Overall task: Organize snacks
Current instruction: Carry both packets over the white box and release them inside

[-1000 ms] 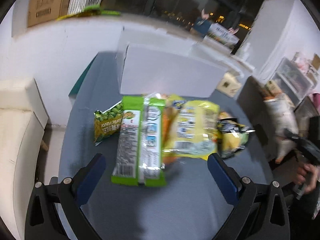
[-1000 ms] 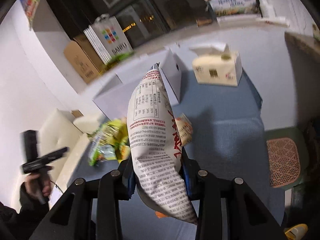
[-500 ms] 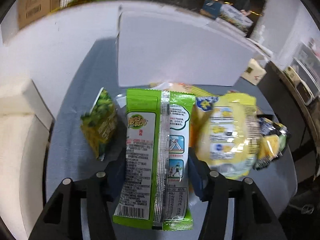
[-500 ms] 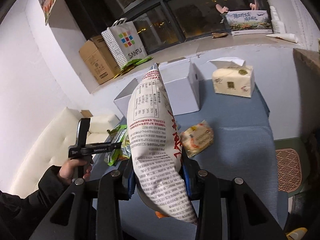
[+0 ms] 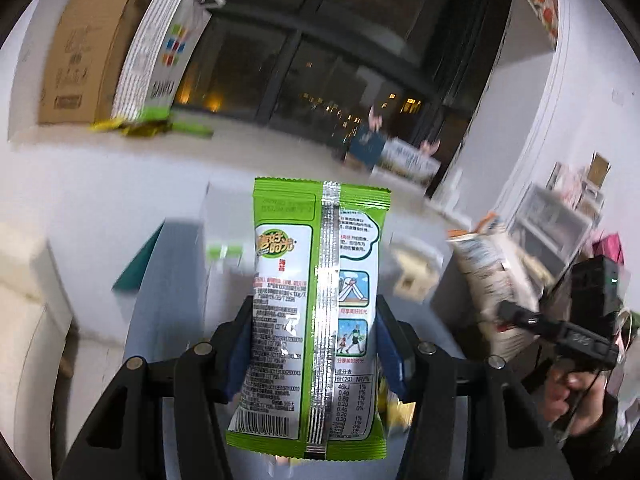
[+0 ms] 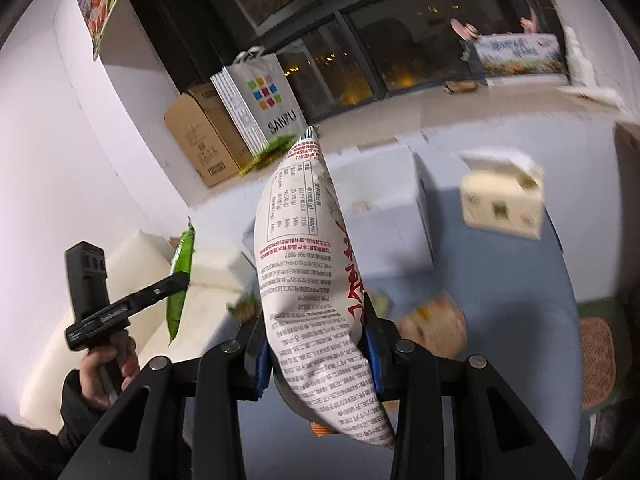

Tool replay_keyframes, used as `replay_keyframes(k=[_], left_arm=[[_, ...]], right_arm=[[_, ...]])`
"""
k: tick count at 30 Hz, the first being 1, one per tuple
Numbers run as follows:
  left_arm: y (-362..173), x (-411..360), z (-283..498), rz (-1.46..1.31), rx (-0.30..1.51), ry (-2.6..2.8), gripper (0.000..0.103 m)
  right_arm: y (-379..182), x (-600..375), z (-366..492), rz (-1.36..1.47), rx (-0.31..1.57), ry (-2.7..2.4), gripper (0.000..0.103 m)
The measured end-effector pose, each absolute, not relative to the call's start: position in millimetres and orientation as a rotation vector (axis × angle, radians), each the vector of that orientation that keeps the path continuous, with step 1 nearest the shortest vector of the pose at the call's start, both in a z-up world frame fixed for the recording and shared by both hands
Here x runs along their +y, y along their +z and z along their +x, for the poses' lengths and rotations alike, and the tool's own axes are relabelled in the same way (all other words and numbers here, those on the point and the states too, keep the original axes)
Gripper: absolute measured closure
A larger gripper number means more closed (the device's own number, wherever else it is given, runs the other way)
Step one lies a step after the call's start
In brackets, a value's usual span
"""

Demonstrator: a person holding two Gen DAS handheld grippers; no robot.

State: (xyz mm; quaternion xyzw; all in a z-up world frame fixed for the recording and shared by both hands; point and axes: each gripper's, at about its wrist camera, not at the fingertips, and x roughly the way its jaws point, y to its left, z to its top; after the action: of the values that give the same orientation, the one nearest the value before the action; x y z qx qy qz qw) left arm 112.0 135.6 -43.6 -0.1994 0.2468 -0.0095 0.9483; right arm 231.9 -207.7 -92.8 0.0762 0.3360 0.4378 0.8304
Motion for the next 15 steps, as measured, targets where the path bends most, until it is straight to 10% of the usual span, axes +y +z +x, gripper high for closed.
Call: replay_keyframes(k=[12,15], left_arm=[[-34,181,279,-0.393,0.611,0.042,0.042],[-49,187,294,-0.394,0.659,0.065,0.009]], right_arm=[[-63,-94,394,0.105,0.812,0.715,0.064],[-65,-79,418,0.068,0.828,0.685,0.064]])
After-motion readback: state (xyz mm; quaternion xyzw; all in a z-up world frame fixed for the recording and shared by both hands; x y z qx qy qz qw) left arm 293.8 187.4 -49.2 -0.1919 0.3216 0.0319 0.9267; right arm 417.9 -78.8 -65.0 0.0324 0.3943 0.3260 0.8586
